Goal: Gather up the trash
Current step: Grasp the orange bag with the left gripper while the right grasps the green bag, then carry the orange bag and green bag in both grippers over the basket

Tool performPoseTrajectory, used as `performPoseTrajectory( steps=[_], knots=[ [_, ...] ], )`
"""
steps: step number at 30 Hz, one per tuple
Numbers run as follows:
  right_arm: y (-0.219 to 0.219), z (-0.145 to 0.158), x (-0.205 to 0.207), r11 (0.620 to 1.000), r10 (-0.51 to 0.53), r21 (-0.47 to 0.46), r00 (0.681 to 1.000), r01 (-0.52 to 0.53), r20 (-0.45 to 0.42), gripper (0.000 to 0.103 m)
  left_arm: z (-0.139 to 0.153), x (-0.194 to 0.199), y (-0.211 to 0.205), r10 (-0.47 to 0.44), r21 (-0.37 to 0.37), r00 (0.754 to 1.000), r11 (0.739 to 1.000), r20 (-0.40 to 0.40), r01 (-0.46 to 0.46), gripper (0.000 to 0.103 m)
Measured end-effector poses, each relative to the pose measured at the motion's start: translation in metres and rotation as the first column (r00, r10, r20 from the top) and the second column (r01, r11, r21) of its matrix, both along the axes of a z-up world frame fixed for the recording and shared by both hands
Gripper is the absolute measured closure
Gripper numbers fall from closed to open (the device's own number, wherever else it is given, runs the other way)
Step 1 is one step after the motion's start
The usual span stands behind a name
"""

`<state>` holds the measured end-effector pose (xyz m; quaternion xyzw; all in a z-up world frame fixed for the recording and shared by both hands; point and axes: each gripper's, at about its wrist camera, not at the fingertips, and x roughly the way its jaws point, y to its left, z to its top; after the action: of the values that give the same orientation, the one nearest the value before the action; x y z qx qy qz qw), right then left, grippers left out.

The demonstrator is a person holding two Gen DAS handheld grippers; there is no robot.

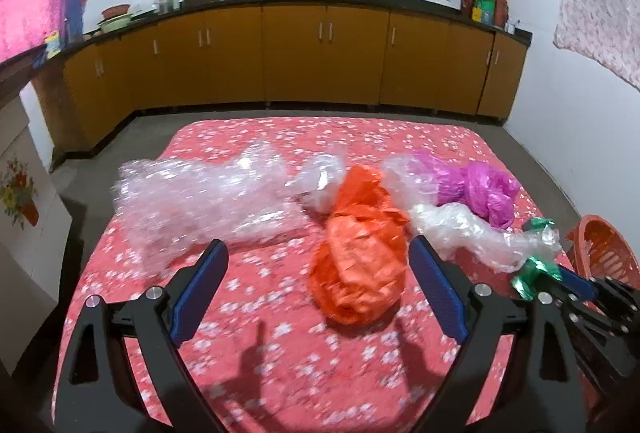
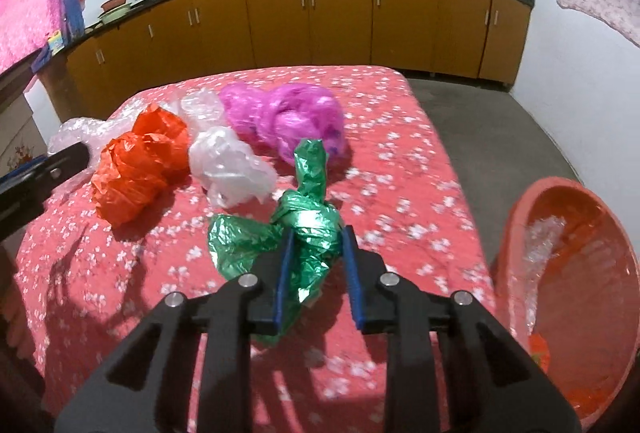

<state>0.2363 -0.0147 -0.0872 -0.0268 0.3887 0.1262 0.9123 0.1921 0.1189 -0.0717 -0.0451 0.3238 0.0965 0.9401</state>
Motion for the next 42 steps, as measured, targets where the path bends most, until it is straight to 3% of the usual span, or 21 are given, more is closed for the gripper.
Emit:
performPoseTrajectory(
  steps=[8, 15, 20, 23, 25, 31, 42],
  knots=[
    [-0.030, 0.006, -0.016, 0.999, -0.030, -0.017, 0.999, 0.030, 0.024, 0.078, -0.014, 0.033, -0.007, 0.011, 0.019, 0.997, 1.000, -0.073, -0.009, 0.012],
    [-0.054, 0.010, -0.012, 0.997, -0.077, -0.006, 0.997, 0.077, 0.022, 0.078, -0.029, 0.047, -0.004, -0.002, -0.045, 0.991, 0.999, -0.137, -0.004, 0.027],
    [-0.060, 0.010, -0.011, 0.996, -0.086, -0.006, 0.996, 0.086, 0.024, 0.078, -0.033, 0.050, -0.011, -0.010, -0.054, 0.988, 0.999, -0.154, 0.002, 0.030],
    [-0.061, 0.010, -0.012, 0.996, -0.090, -0.002, 0.996, 0.091, 0.022, 0.078, -0.036, 0.051, -0.011, -0.004, -0.052, 0.988, 0.999, -0.156, -0.004, 0.031],
    [-0.062, 0.009, -0.013, 0.996, -0.092, -0.004, 0.995, 0.092, 0.024, 0.078, -0.035, 0.051, -0.010, -0.006, -0.050, 0.988, 0.999, -0.155, -0.002, 0.039],
    [-0.067, 0.011, -0.015, 0.994, -0.108, -0.003, 0.994, 0.108, 0.024, 0.078, -0.031, 0.048, -0.007, -0.016, -0.063, 0.990, 0.998, -0.141, 0.007, 0.050],
    [-0.086, 0.021, -0.023, 0.988, -0.155, 0.026, 0.987, 0.154, 0.049, 0.078, -0.005, 0.014, -0.014, -0.070, -0.073, 0.995, 0.995, -0.076, 0.065, 0.051]
  ],
)
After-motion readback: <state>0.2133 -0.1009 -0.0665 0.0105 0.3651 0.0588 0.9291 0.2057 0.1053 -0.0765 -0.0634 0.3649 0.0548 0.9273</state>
